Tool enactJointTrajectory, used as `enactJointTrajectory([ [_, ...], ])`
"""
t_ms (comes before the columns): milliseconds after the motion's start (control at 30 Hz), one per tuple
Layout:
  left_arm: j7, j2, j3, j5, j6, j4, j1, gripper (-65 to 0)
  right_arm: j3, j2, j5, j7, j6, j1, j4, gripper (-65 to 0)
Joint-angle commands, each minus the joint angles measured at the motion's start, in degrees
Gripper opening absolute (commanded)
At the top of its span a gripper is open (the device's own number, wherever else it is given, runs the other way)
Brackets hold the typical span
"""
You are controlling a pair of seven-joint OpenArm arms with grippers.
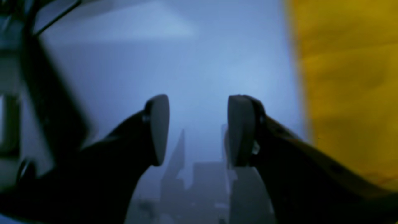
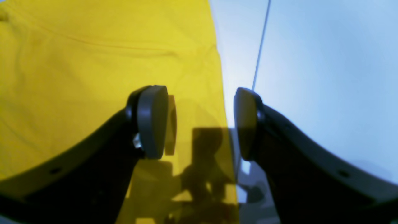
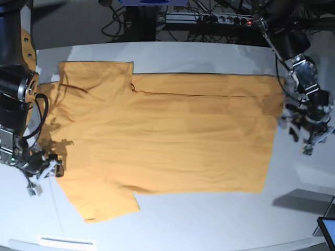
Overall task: Fold the T-shirt properly
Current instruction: 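Release the edges and reposition both grippers along the shirt sides, then lower both grippers and grasp the shirt's side edges near the hem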
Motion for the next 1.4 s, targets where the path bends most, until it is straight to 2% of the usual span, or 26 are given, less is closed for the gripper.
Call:
enactJointTrajectory([
  [0,-1.0,-1.1,-0.4,-0.3,0.3,1.4,-1.3,-34.6,0.0,0.7,0.8,2.5,0.0,2.0,0.8,-31.5],
  [133,-1.0,-1.9,-0.7,-0.2,0.3,1.4,-0.5,-34.6,0.0,0.7,0.8,4.0,-2.6,1.2,-0.8,-31.5],
  [333,-1.3,-3.0,-0.6,-0.3,0.3,1.4,1.5,-34.6,0.0,1.2,0.8,6.9,-3.0,1.0,-4.7,-31.5],
  [700,-1.0,-2.8,-0.6,-0.3,0.2,1.4,1.1,-34.6,0.1,0.7,0.8,4.0,-2.7,1.0,-4.7,-32.2],
  [767,-1.0,-2.9,-0.6,-0.3,0.2,0.9,1.0,-34.1,0.1,0.7,0.8,3.8,-2.7,1.0,-4.7,-37.9],
  [900,-1.0,-2.9,-0.7,-0.3,0.2,0.8,1.0,-33.9,0.1,0.7,0.8,3.8,-2.7,1.0,-4.7,-60.1],
  [933,-1.0,-2.8,-0.7,-0.3,0.2,0.8,1.0,-33.9,0.1,0.7,0.8,3.8,-2.7,1.0,-4.7,-64.0],
  [1133,-0.9,-2.6,-0.7,-1.2,0.2,0.7,-0.1,-33.8,0.1,0.7,0.8,3.7,-2.7,1.0,-4.7,-64.4],
  [1267,4.6,-3.8,-0.9,-7.7,0.3,-3.1,-3.8,-33.8,0.1,0.7,0.8,3.7,-2.7,1.0,-4.7,-64.4],
  [1367,7.8,-5.0,-3.5,-13.1,0.3,-7.8,-7.4,-33.8,0.1,0.7,0.8,3.7,-2.7,1.0,-4.7,-64.6],
])
